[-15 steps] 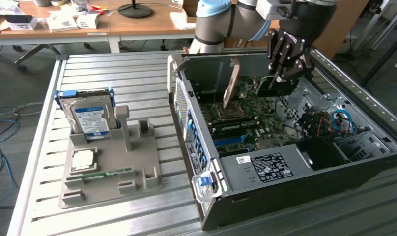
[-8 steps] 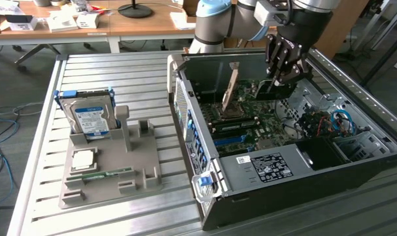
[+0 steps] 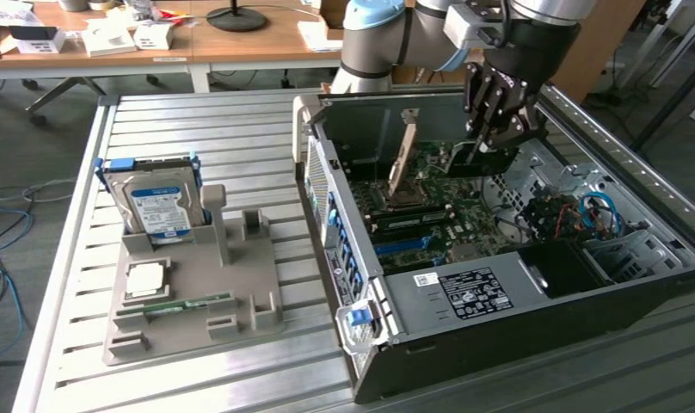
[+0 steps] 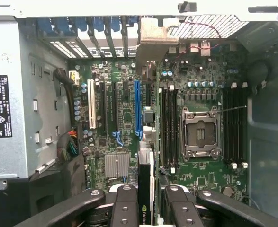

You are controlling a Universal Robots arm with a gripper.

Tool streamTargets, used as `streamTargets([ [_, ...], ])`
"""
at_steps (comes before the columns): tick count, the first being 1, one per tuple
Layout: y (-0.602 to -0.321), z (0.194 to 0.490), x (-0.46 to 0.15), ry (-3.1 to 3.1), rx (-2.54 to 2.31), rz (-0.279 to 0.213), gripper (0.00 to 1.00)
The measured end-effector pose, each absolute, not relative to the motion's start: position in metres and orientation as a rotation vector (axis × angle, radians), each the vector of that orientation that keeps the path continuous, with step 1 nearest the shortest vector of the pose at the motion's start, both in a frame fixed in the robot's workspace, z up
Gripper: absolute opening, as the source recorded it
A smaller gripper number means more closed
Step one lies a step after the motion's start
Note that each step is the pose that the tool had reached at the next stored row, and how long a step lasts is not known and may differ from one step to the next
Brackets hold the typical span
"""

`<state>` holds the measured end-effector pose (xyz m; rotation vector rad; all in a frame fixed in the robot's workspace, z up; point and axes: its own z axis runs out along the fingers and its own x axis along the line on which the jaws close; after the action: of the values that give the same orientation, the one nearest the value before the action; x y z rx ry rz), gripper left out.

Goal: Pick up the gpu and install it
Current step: 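Insert the gpu into the slot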

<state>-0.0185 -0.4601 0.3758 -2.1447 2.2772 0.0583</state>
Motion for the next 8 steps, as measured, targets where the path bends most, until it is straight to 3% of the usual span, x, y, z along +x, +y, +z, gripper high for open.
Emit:
streamTargets([
  [8,-0.4600,0.3689,-0.0185,2.277,-2.144,0.059,0.26],
])
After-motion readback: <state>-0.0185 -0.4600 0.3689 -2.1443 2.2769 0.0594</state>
